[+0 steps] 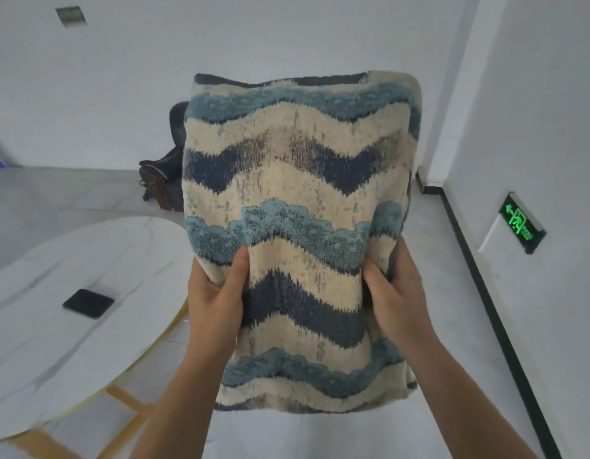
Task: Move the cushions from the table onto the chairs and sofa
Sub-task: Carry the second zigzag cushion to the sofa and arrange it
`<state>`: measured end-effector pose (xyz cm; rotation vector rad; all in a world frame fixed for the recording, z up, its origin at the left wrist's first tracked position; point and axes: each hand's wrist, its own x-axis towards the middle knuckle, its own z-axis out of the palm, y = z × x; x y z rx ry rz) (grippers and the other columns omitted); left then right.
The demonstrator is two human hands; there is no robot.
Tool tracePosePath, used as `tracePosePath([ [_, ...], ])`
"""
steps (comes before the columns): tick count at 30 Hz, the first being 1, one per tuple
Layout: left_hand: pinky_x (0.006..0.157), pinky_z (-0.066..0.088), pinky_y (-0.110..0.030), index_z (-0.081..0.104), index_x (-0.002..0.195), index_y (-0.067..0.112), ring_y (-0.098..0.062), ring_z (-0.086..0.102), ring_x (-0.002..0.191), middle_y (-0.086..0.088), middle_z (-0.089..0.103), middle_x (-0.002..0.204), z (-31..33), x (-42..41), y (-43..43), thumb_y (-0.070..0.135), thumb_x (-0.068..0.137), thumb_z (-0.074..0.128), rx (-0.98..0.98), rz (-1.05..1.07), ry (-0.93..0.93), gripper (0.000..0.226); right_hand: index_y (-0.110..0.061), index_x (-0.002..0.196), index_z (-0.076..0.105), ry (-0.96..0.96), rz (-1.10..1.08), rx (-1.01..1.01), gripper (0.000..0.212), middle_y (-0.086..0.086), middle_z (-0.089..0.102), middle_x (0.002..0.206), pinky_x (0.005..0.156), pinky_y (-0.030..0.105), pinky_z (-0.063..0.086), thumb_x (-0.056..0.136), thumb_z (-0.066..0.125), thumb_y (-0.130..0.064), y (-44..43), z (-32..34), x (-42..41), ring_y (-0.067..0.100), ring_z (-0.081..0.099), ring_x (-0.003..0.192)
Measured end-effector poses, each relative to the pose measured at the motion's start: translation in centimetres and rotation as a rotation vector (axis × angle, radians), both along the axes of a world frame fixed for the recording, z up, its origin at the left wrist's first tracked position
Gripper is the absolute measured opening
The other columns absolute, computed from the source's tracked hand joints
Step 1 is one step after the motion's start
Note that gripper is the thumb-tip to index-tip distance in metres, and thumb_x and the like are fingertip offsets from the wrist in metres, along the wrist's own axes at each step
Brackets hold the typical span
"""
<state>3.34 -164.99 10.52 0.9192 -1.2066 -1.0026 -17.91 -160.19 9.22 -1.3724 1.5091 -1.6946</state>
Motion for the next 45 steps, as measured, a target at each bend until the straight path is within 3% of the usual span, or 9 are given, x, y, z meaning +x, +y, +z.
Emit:
tracePosePath([
  [11,0.100,0.054,-0.057,0.070,0.112,0.046,-0.025,0.071,0.115,0.000,0.076,0.121,-1.3,-11.8,-32.7,0.039,0.094,0.068,0.031,0.076,0.106,0.019,-0.039,0.134,0.051,0.084,0.049,-0.009,0.038,-0.039,0.064,0.116,0.083,0.001,0.043,0.101,0.059,-0.021,-34.1,-0.1,-11.6,-0.018,0.059,0.109],
  [14,0.103,0.052,-0.057,0.066,0.125,0.040,-0.024,0.069,0.118,0.003,0.074,0.124,0.7,-16.5,-42.1,0.051,0.087,0.070,0.023,0.041,0.065,0.040,-0.033,0.139,0.053,0.065,0.000,-0.023,0.040,-0.030,0.067,0.120,0.087,0.010,0.048,0.101,0.060,-0.025,-42.4,1.6,-16.5,-0.010,0.062,0.112],
  [17,0.102,0.054,-0.053,0.063,0.127,0.032,-0.020,0.069,0.118,0.004,0.074,0.124,1.7,-22.2,-50.2,0.039,0.091,0.066,-0.010,-0.038,0.032,0.036,-0.033,0.142,0.052,0.011,-0.067,-0.027,0.042,-0.026,0.067,0.126,0.092,0.020,0.048,0.101,0.060,-0.026,-49.4,2.2,-21.8,-0.006,0.061,0.117],
  [23,0.097,0.057,-0.037,0.062,0.121,0.034,-0.012,0.070,0.114,0.012,0.075,0.118,-0.5,-33.3,-65.5,0.034,0.093,0.067,-0.041,-0.048,0.019,0.029,-0.046,0.130,0.051,-0.022,-0.065,-0.030,0.036,-0.042,0.064,0.113,0.085,0.007,0.047,0.105,0.054,-0.020,-65.0,-1.0,-32.4,-0.016,0.060,0.109],
  [25,0.098,0.057,-0.040,0.062,0.123,0.033,-0.015,0.070,0.115,0.008,0.074,0.121,-1.3,-36.3,-70.2,0.032,0.095,0.067,-0.016,-0.022,0.015,0.028,-0.042,0.132,0.052,-0.039,-0.019,-0.007,0.037,-0.039,0.065,0.114,0.086,0.013,0.048,0.105,0.055,-0.018,-70.6,-2.1,-35.4,-0.012,0.061,0.110],
  [28,0.098,0.057,-0.042,0.060,0.129,0.027,-0.015,0.070,0.115,0.006,0.075,0.122,-0.9,-38.4,-76.7,0.035,0.092,0.065,0.031,0.075,0.003,0.038,-0.036,0.132,0.054,-0.037,0.075,-0.016,0.035,-0.041,0.065,0.111,0.081,0.003,0.045,0.103,0.057,-0.018,-79.5,-2.0,-37.9,-0.018,0.060,0.105],
  [31,0.101,0.056,-0.043,0.058,0.136,0.021,-0.016,0.070,0.116,0.005,0.074,0.125,0.3,-37.9,-83.2,0.030,0.097,0.062,0.051,0.220,0.008,0.040,-0.022,0.144,0.051,-0.060,0.235,-0.010,0.043,-0.031,0.064,0.120,0.085,0.002,0.045,0.101,0.059,-0.020,-88.9,-1.0,-37.5,-0.020,0.059,0.107],
  [35,0.100,0.056,-0.051,0.058,0.137,0.023,-0.019,0.071,0.115,0.003,0.074,0.125,0.0,-34.9,-90.3,0.038,0.094,0.066,0.107,0.424,0.033,0.046,-0.023,0.147,0.050,-0.071,0.400,0.012,0.058,-0.015,0.067,0.133,0.106,0.036,0.050,0.092,0.057,-0.038,-100.0,-1.1,-34.1,0.004,0.061,0.125],
  [45,0.099,0.055,-0.057,0.063,0.127,0.028,-0.025,0.071,0.114,-0.002,0.075,0.123,-4.5,-23.3,-114.4,0.025,0.101,0.063,0.174,0.604,0.206,0.027,-0.019,0.140,0.057,-0.100,0.597,0.010,0.042,-0.002,0.070,0.132,0.110,0.056,0.046,0.098,0.059,-0.022,-127.2,-3.8,-22.2,0.020,0.063,0.128],
])
